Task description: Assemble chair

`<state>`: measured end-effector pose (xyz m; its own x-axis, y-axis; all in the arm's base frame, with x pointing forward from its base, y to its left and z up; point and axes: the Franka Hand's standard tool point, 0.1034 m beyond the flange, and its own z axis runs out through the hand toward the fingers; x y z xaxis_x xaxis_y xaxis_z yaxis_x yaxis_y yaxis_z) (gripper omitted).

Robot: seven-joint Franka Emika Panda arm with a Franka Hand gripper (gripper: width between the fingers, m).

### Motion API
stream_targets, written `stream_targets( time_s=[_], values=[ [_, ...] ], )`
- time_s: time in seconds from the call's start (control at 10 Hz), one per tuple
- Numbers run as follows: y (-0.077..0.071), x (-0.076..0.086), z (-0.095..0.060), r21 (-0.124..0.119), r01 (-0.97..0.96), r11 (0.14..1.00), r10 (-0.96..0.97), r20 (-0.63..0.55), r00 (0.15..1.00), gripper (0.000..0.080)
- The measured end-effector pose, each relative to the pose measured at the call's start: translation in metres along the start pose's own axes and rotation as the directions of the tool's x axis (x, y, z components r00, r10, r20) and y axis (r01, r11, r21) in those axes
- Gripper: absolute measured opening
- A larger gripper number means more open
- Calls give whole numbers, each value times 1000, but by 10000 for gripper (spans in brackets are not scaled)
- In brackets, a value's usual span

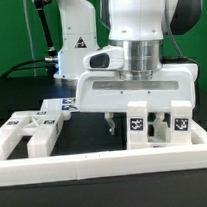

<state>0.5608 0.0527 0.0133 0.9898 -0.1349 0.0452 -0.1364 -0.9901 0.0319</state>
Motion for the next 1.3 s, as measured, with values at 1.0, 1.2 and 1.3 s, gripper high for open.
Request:
stream_targets(
  time_s=[1.0, 1.2, 1.3],
  values=[
    [16, 2, -39, 24, -10, 1000, 9, 18, 1000, 333],
    [24, 0, -51, 32, -22, 999, 21, 34, 999, 333],
    [24, -4, -47, 30, -22, 999, 20, 65, 998, 333]
  ],
)
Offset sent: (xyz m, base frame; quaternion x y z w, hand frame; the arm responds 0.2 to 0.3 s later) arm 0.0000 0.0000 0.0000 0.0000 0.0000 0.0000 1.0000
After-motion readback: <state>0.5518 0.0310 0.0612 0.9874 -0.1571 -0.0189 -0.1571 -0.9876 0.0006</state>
